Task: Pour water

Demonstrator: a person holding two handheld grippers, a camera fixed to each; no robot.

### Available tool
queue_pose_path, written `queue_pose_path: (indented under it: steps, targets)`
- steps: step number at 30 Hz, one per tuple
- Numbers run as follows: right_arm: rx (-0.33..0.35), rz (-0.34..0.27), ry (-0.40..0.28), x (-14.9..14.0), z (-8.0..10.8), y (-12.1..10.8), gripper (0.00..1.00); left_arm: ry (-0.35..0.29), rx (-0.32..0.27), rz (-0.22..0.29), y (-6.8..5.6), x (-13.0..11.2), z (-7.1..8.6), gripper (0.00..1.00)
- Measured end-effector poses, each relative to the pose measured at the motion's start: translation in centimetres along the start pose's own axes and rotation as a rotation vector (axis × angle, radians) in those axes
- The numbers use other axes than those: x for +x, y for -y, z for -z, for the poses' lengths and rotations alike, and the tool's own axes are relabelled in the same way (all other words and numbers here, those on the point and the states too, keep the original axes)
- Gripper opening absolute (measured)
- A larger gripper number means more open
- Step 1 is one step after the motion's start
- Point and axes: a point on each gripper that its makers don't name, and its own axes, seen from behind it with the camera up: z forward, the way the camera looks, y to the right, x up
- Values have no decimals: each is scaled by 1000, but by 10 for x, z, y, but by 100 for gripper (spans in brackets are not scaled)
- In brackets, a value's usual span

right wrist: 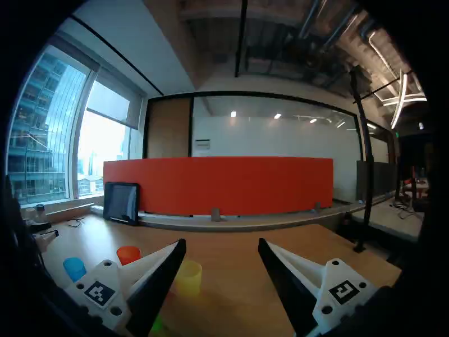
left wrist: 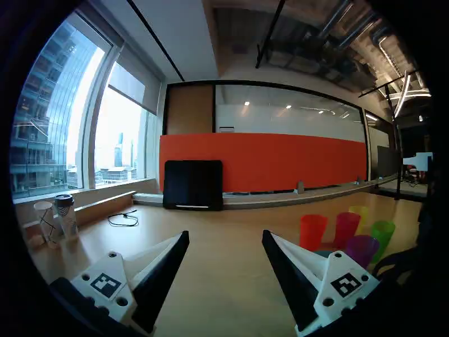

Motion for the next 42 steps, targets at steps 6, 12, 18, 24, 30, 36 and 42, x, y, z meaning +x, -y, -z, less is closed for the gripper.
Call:
queue_pose_path:
  steps: [6, 12, 18, 24, 30, 36, 42]
  targets:
    - [-2, 1, -3, 1, 0, -1, 99, 6, -2, 0, 0, -1, 0, 97]
    - [-4, 0, -5, 3, 2, -3, 99, 6, -4, 0, 0, -2, 0, 97]
    - [-5, 3, -9, 4, 2, -4, 99, 7, -6, -1, 0, -1, 0, 96]
    - [-8, -2, -9, 4, 3, -6, 99, 7, -8, -1, 0, -2, -1, 96]
    - [-13, -1, -10, 1, 3, -9, 99, 8, -8, -2, -1, -1, -2, 97]
    - [-20, 8, -22, -1, 6, -13, 99, 8, -8, -2, -1, -2, -1, 97]
    - [-22, 34, -25, -8, 6, -18, 99, 8, -8, -3, 0, -2, -2, 97]
